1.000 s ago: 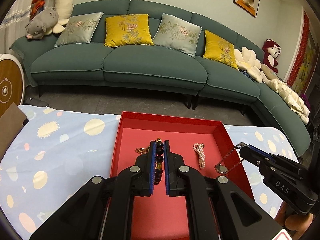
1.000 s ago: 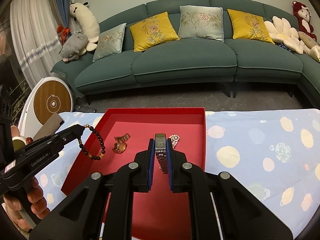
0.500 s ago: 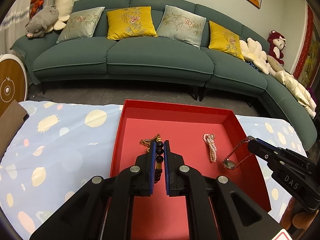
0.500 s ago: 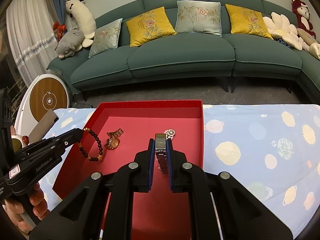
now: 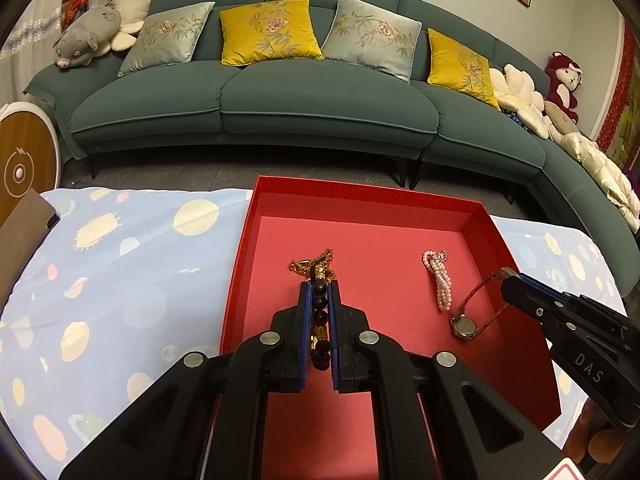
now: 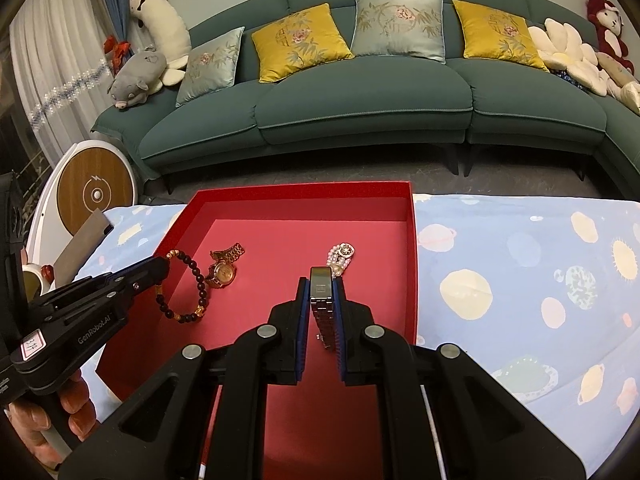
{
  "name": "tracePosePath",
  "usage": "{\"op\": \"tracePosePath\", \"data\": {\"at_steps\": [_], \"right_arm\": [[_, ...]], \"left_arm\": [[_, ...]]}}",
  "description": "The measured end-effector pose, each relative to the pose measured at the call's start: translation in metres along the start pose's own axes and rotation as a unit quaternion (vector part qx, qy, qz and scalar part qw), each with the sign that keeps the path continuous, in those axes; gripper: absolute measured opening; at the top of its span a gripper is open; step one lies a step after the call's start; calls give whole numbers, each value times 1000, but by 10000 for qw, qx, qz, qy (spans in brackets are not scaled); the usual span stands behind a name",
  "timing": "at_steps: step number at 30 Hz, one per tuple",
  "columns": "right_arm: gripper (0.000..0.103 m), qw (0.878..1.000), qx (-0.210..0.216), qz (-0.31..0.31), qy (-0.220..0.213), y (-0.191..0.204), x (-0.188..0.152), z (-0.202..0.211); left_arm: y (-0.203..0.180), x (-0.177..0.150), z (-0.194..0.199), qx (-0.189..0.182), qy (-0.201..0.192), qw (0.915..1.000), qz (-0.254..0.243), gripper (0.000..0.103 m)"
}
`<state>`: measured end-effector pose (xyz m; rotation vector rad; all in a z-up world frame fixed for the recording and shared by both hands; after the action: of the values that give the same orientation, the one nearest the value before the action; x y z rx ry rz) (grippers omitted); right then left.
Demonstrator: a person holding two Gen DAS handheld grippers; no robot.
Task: Organize jewelry
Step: 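Lower both pieces into the red box and open both tools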
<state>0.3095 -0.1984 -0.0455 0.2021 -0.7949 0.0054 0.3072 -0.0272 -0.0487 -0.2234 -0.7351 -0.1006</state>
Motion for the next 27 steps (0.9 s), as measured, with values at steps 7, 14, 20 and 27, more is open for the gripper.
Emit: {"op": "tracePosePath", "data": {"at_steps": [7,14,20,27], "right_arm": [[14,9999,8,-27,-109,-2,4,6],[30,9994,37,-131,-333,-2,13,34],[30,9987,59,-137,-490,0,8,74],[35,9985,24,-219,-495,-5,-26,117]], "left_arm": [[6,-3,-1,103,43,9998,157,30],[10,3,30,121,-137,9995,250,45],[7,-6,70,148,-205,9996,117,47],[5,-49,116,146,-205,9997,5,55]]}}
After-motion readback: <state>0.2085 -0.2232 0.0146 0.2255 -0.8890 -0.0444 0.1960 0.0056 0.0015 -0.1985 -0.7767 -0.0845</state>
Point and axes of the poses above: each gripper's, at about its wrist camera, not at the fingertips, and z roughly against the way its jaws point, y to its left, x to its top, the point moved 8 cm from there along -z, roughly the way its jaws point, and after that the axes turned 3 degrees about -x, right-handed, at the moved point
